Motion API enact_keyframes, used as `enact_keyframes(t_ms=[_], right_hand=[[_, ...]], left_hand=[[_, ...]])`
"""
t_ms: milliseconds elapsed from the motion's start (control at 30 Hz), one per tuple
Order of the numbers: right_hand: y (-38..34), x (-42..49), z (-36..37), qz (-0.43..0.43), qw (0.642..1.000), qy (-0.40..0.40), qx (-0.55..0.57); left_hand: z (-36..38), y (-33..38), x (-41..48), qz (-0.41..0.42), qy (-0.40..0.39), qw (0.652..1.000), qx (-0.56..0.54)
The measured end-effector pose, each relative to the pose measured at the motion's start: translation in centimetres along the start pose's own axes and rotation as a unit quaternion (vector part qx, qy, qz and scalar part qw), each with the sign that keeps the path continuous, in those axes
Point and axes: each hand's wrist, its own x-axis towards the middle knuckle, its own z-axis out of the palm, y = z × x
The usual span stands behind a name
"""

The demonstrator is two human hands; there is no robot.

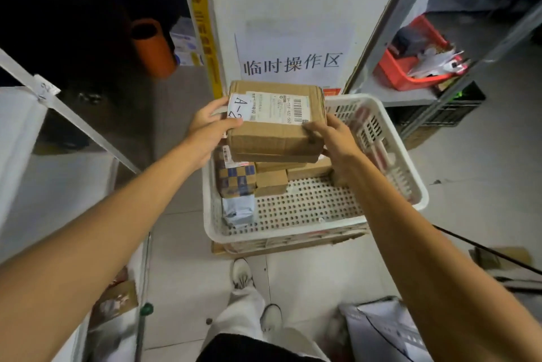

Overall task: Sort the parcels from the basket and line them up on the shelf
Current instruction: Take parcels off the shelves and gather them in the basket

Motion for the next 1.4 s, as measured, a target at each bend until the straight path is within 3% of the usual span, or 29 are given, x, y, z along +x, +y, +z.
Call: enact_keyframes(t_ms=[233,367,700,1033,1400], right_hand=[[3.8,4.9,-1.3,0.070,0.996,0.043,0.028],[6.9,8.4,-1.4,0.119,0.992,0.018,0.030],[11.1,18.9,0.0,0.145,0.986,-0.082,0.030],[14.8,23.6,0.0,0.138,0.982,-0.119,0.054],[12.8,22.7,0.6,0.165,0.981,-0.069,-0.077]], left_hand=[[3.2,-3.3,6.1,-0.051,-0.021,0.998,0.022],[3.5,-5.9,8.9,-0.103,-0.031,0.993,0.058],[5.6,-11.2,14.3,-0.147,0.085,0.982,0.083],[5.8,-13.5,17.9,-0.108,0.125,0.980,0.106],[6.1,-13.2,17.5,-0.116,0.129,0.974,0.147]])
